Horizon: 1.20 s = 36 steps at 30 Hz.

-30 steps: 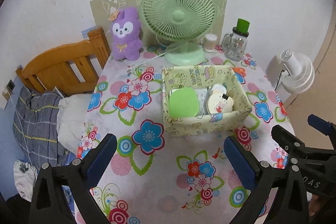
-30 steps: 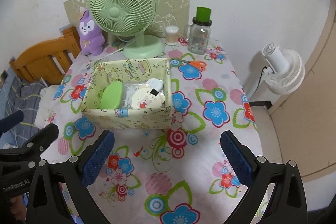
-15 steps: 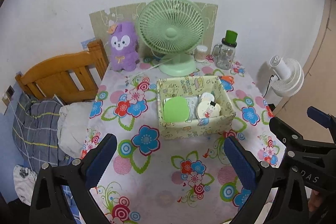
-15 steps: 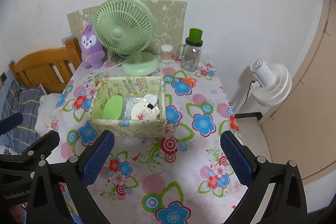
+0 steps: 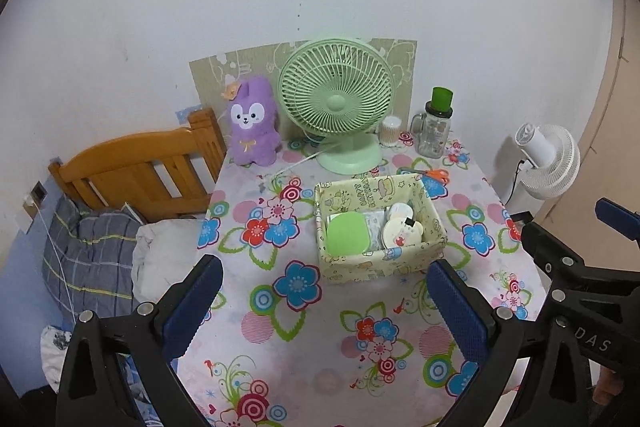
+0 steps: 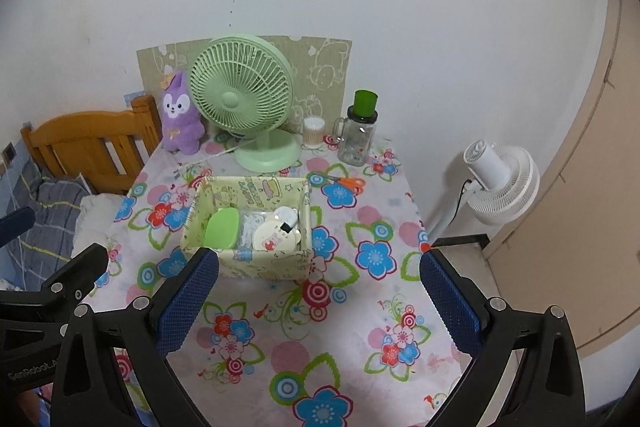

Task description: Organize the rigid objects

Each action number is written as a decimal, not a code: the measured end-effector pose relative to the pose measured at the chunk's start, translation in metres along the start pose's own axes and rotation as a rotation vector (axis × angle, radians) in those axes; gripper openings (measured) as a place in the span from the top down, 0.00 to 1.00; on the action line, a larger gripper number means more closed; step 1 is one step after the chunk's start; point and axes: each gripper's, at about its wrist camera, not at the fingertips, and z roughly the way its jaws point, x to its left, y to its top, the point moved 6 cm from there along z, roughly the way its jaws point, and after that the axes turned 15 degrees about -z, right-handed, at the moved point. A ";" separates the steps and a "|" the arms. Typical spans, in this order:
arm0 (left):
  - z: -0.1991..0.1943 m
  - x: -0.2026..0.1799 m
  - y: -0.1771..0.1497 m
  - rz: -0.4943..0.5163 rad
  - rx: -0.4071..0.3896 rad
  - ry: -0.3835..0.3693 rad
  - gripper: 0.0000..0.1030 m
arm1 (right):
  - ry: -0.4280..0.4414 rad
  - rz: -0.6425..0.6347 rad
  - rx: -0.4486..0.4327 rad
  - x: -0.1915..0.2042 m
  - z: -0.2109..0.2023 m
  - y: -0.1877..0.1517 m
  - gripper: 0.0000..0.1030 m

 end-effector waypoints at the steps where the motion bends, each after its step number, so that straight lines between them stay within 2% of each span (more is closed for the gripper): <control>1: -0.002 0.000 0.001 -0.002 -0.001 -0.004 0.00 | 0.002 0.005 0.000 -0.001 -0.002 0.000 0.01; 11: -0.023 0.000 0.003 -0.046 -0.008 -0.048 0.00 | 0.020 0.050 -0.010 -0.007 -0.025 0.000 0.01; 36: -0.044 -0.001 0.004 -0.079 -0.050 -0.032 0.00 | 0.011 0.054 -0.043 -0.010 -0.044 0.003 0.01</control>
